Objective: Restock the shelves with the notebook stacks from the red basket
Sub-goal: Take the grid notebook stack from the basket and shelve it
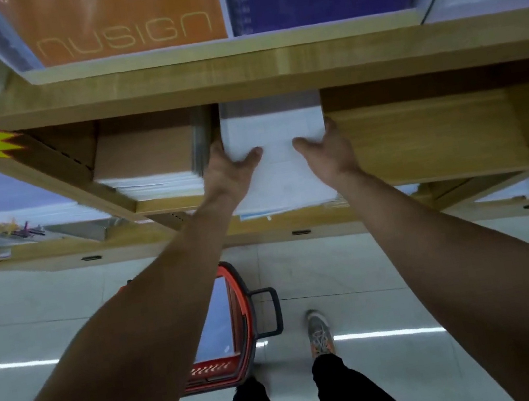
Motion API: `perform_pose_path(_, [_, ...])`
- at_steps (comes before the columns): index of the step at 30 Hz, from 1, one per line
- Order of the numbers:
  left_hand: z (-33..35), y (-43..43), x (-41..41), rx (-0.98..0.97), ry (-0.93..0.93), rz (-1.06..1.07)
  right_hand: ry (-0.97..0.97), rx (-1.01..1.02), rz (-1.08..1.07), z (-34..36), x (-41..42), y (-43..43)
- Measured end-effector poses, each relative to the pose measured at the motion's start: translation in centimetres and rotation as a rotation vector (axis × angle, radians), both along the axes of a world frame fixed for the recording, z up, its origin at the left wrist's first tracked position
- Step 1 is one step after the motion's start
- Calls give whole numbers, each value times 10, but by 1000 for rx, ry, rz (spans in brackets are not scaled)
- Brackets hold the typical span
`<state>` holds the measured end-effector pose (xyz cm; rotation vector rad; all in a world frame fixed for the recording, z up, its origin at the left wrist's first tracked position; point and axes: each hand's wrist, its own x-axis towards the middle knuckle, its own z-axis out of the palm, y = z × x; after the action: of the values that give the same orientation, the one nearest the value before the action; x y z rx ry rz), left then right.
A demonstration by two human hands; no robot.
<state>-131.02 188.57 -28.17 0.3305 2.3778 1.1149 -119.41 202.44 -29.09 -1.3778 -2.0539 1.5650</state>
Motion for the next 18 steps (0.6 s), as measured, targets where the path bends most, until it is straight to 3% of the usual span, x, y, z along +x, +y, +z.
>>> perform_pose_path(5, [-12, -10, 8, -102, 124, -57, -9, 10, -5, -14, 10, 1])
perform_pose_path(10, [-19, -15, 24, -28, -54, 57, 50, 39, -50, -24, 15, -11])
perform_pose_path(18, [-14, 19, -20, 92, -51, 85, 50, 28, -72, -23, -25, 21])
